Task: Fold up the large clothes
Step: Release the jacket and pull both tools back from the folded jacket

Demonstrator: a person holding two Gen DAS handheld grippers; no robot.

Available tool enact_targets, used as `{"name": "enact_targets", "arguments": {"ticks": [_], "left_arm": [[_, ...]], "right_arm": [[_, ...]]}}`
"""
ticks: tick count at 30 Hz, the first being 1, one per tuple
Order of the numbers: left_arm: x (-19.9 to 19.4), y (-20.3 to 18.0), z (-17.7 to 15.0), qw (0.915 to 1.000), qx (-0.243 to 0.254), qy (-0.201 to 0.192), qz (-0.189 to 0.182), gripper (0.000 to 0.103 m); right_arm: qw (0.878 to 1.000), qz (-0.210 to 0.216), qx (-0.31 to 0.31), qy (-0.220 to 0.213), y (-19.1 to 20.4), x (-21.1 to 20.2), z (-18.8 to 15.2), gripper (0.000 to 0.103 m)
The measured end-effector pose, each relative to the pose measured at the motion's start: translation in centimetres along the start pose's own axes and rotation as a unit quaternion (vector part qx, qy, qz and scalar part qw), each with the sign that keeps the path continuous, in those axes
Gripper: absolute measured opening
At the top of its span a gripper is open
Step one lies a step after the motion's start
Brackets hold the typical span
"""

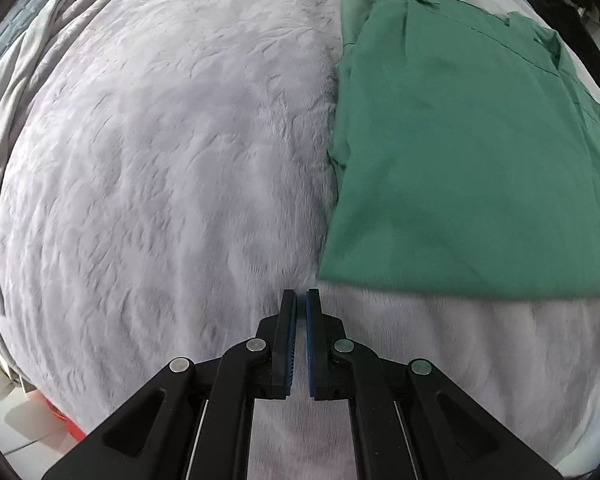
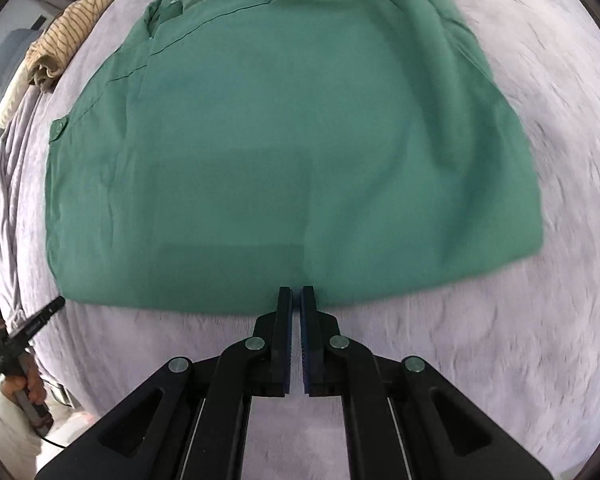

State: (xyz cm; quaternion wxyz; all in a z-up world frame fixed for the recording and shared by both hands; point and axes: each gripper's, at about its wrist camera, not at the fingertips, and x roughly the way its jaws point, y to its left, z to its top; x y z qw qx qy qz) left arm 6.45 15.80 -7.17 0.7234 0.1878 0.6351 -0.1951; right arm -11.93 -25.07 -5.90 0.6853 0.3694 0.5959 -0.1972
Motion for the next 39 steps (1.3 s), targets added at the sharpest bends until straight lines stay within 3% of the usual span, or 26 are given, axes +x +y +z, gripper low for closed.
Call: {"name": "enact_targets", "arguments": {"ticks": [7, 15, 16, 17, 18, 19, 21, 24, 25, 26, 27, 31, 34, 37, 39], "left_arm": [[-2.8, -1.8, -3.8, 0.9999, 0.001, 0.006, -0.010, 0.005], [-4.9, -3.8, -8.4, 0.9999, -0.004, 0.008, -0.006, 0.005], [-5.1, -3.6, -8.4, 0.9999, -0.005, 0.009, -0.007, 0.005], [-5.3, -3.7, -8.8, 0.9999, -0.007, 0.011, -0.010, 0.005], [-5.8, -4.1, -9.6, 0.9998, -0.010, 0.012, -0.012, 0.005], [-6.1, -4.2, -10.2, 0.9997, -0.011, 0.014, -0.015, 0.005], [-7.1, -5.0, -13.1, 0.9997, -0.010, 0.012, -0.016, 0.006], [-7.2, -4.9, -13.8, 0.9998, -0.008, 0.007, -0.016, 0.006], [-7.6, -5.1, -14.2, 0.9998, -0.011, 0.005, -0.019, 0.020], [-8.1, -5.2, -14.5, 0.9997, -0.012, 0.003, -0.021, 0.047], [-8.3, -5.2, -14.6, 0.9997, -0.014, 0.003, -0.021, 0.101], [-9.3, -5.6, -15.1, 0.9997, -0.008, -0.017, -0.014, 0.102], [-9.6, -6.1, -15.4, 0.9995, -0.002, -0.030, 0.010, 0.102], [-10.5, -6.3, -15.4, 0.9993, -0.010, -0.036, 0.009, 0.102], [-10.5, -6.2, -15.3, 0.9992, -0.017, -0.034, 0.012, 0.102]], "right_arm": [[1.000, 0.003, 0.008, 0.008, -0.3, -1.8, -2.8, 0.005], [1.000, 0.009, 0.012, 0.007, 1.2, -2.9, -2.7, 0.007], [1.000, 0.010, 0.012, 0.006, 1.5, -3.0, -2.7, 0.010], [1.000, 0.009, 0.012, 0.004, 1.7, -3.0, -2.6, 0.022], [1.000, 0.008, 0.012, 0.000, 2.1, -3.0, -2.6, 0.041], [1.000, 0.008, 0.011, -0.005, 2.2, -3.3, -2.6, 0.049], [1.000, 0.009, 0.009, -0.012, 2.6, -3.6, -2.6, 0.054], [1.000, 0.013, 0.007, -0.013, 3.0, -3.9, -2.6, 0.054], [1.000, 0.013, 0.005, -0.014, 3.2, -4.0, -2.6, 0.054], [1.000, 0.014, 0.004, -0.015, 3.3, -4.1, -2.7, 0.054], [1.000, 0.015, 0.004, -0.015, 3.5, -4.1, -2.7, 0.054], [1.000, 0.018, 0.002, -0.018, 3.9, -4.2, -2.8, 0.054], [1.000, 0.018, 0.001, -0.021, 4.1, -4.4, -2.9, 0.057], [0.999, 0.020, -0.002, -0.029, 4.3, -4.8, -3.0, 0.065], [0.999, 0.023, -0.003, -0.037, 4.5, -5.1, -3.1, 0.080]]}}
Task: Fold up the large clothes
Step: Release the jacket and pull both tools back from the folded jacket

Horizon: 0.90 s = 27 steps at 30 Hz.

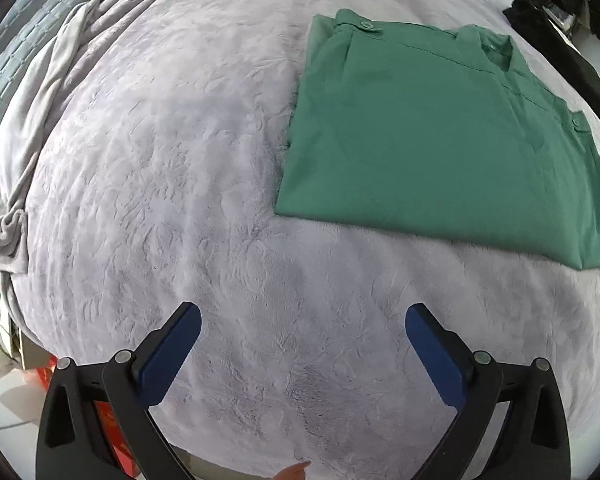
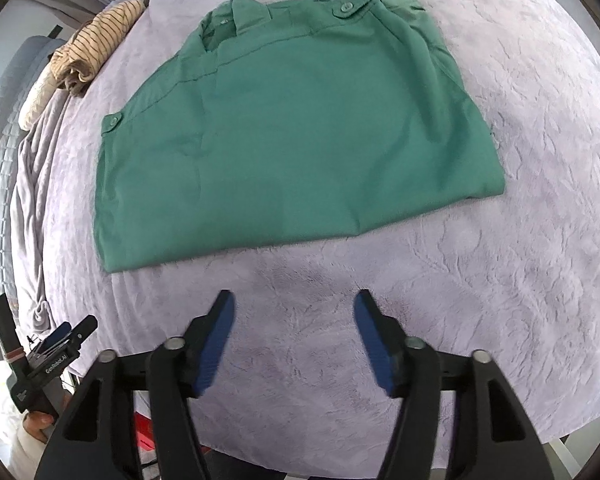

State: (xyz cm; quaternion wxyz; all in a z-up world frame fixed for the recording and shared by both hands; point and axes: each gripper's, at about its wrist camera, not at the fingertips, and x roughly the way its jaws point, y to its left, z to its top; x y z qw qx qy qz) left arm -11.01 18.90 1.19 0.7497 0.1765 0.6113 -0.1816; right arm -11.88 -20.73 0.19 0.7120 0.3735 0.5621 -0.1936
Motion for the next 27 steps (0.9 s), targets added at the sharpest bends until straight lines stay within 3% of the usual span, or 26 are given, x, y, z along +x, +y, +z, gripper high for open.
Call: {"name": "enact_targets", "arguments": {"ticks": [4, 8, 18, 27], "left_arm": [[-0.7, -0.4, 0.2, 0.9999, 0.005, 0.006, 0.008, 0.102], [-1.6, -0.7, 0.4, 0.9997, 0.020, 0.015, -0.007, 0.102], [-1.9, -0.6, 0.7, 0.9994, 0.032, 0.004, -0.013, 0.102], [-1.0, 0.0, 1.1, 0.9991, 0.033, 0.010, -0.024, 0.102]], "right_arm": [[1.000, -0.001, -0.003, -0.015, 0.5, -0.6, -0.1, 0.086], [1.000, 0.006, -0.007, -0.029, 0.8, -0.8, -0.4, 0.089], [0.999, 0.041, -0.021, 0.004, 2.7, 0.8, -1.5, 0.089], [0.999, 0.043, -0.014, 0.027, 3.5, 2.1, -1.4, 0.089]]}}
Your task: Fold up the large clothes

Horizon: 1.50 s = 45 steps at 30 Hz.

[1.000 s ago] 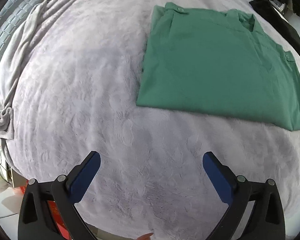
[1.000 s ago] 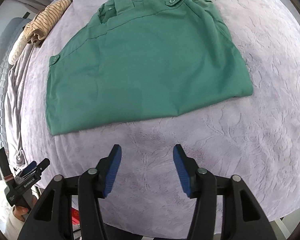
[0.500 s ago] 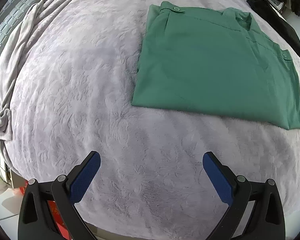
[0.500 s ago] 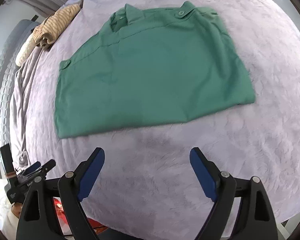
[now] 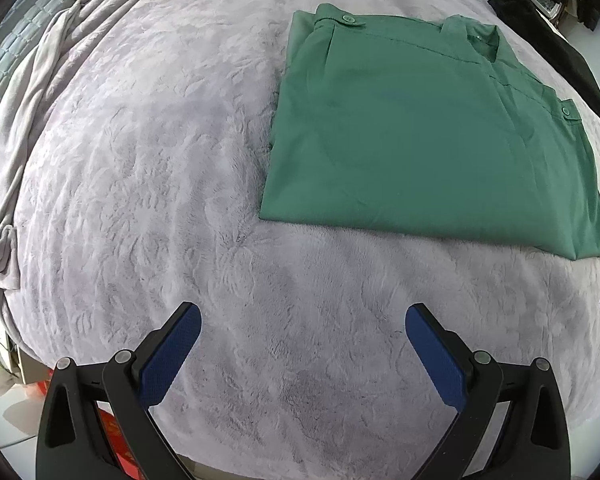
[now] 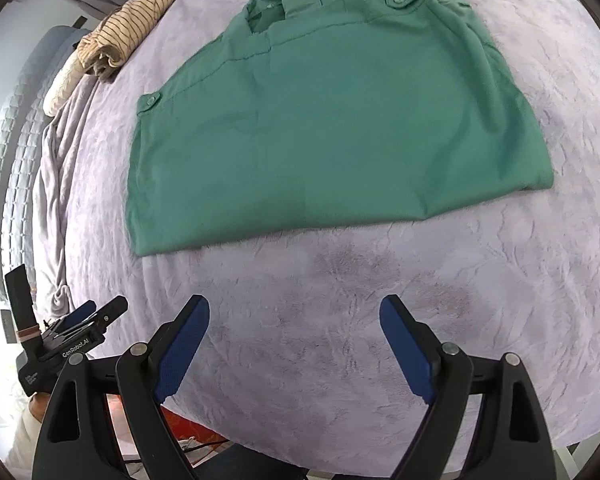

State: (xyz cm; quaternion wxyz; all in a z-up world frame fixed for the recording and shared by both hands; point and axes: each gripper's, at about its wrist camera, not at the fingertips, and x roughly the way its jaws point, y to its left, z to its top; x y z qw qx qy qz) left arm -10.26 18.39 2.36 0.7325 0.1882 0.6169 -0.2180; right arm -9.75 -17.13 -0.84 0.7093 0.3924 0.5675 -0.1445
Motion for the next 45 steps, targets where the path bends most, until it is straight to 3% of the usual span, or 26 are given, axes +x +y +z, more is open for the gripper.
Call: {"name": "enact_targets", "arguments": {"ticks": [8, 19, 32, 40, 45], "left_arm": [[1.2, 1.2, 0.9, 1.0000, 0.004, 0.005, -0.004, 0.102], [3.1, 2.7, 2.7, 0.9998, 0.017, 0.008, -0.008, 0.102], [5.3, 4.8, 5.4, 0.9994, 0.021, 0.014, -0.023, 0.102], [6.7, 8.1, 9.6, 0.9958, -0.012, -0.009, -0.090, 0.102], [7.3, 9.7, 11.9, 0.9891, -0.020, -0.024, -0.144, 0.102]], "right_arm": [[0.999, -0.015, 0.035, 0.019, -0.4, 1.3, 0.6, 0.089], [0.996, 0.024, 0.067, 0.059, 1.2, 5.1, 1.0, 0.089], [0.976, 0.166, 0.123, 0.075, 4.6, 10.7, 1.8, 0.089], [0.954, 0.256, 0.137, 0.071, 6.9, 15.5, 2.7, 0.089], [0.942, 0.298, 0.148, 0.038, 8.4, 17.1, 3.5, 0.090]]}}
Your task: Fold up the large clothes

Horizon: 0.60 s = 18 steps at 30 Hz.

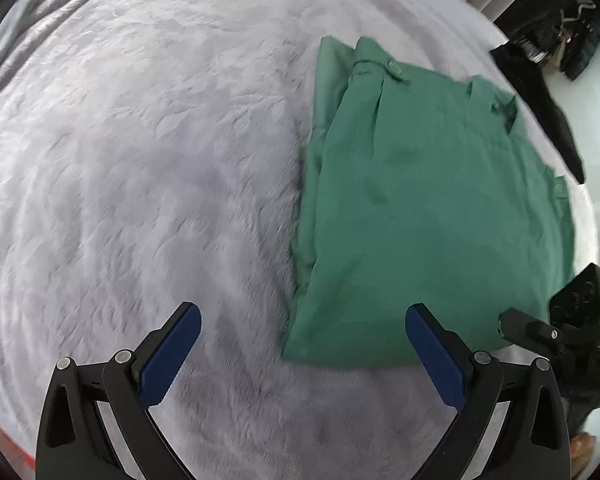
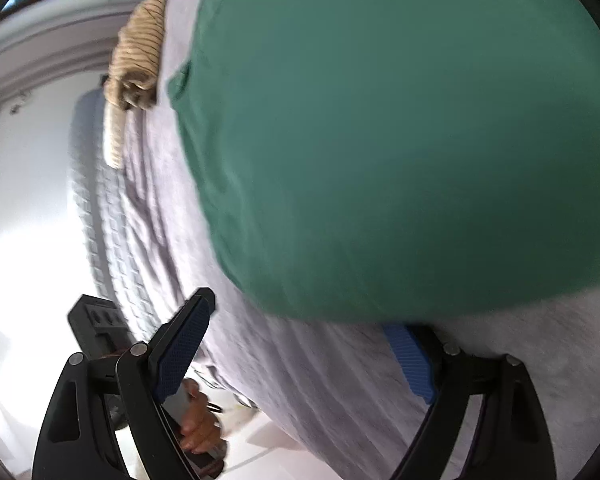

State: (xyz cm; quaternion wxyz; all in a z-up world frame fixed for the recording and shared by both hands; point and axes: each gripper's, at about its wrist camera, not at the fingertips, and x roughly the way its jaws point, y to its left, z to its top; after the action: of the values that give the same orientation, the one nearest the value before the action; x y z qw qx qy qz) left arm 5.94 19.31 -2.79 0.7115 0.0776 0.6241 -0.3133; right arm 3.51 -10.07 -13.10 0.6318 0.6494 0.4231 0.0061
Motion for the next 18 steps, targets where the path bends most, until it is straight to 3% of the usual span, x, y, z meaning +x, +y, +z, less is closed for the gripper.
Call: {"name": "enact_targets", "arguments": {"ticks": [5, 8, 10, 11, 15, 18], "left_arm": [[1.0, 1.8, 1.7, 0.9966, -0.038, 0.005, -0.073, 0.102], [1.3, 1.8, 1.6, 0.9934, -0.056, 0.002, -0.100, 0.102], [1.8, 2.2, 2.1, 0.9916, -0.061, 0.003, -0.114, 0.102], [2.1, 2.4, 2.5, 0.9900, -0.064, 0.007, -0.125, 0.102], [2.7, 2.9, 2.9, 0.9818, -0.065, 0.023, -0.177, 0.102], [3.5, 2.2, 3.7, 0.9696, -0.064, 0.037, -0.233, 0.102]], "right_arm": [[0.998, 0.062, -0.002, -0.015, 0.5, 1.9, 0.8, 0.090], [0.997, 0.071, 0.011, -0.023, 0.4, 2.2, 1.0, 0.085], [0.997, 0.066, 0.023, -0.019, -0.1, 2.4, 1.1, 0.049], [0.998, 0.059, 0.024, -0.019, -0.2, 2.4, 1.2, 0.013], [0.996, 0.077, -0.021, -0.030, 1.9, 1.0, 1.5, 0.009], [0.994, 0.085, -0.063, -0.042, 4.4, -0.8, 1.7, 0.009]]}}
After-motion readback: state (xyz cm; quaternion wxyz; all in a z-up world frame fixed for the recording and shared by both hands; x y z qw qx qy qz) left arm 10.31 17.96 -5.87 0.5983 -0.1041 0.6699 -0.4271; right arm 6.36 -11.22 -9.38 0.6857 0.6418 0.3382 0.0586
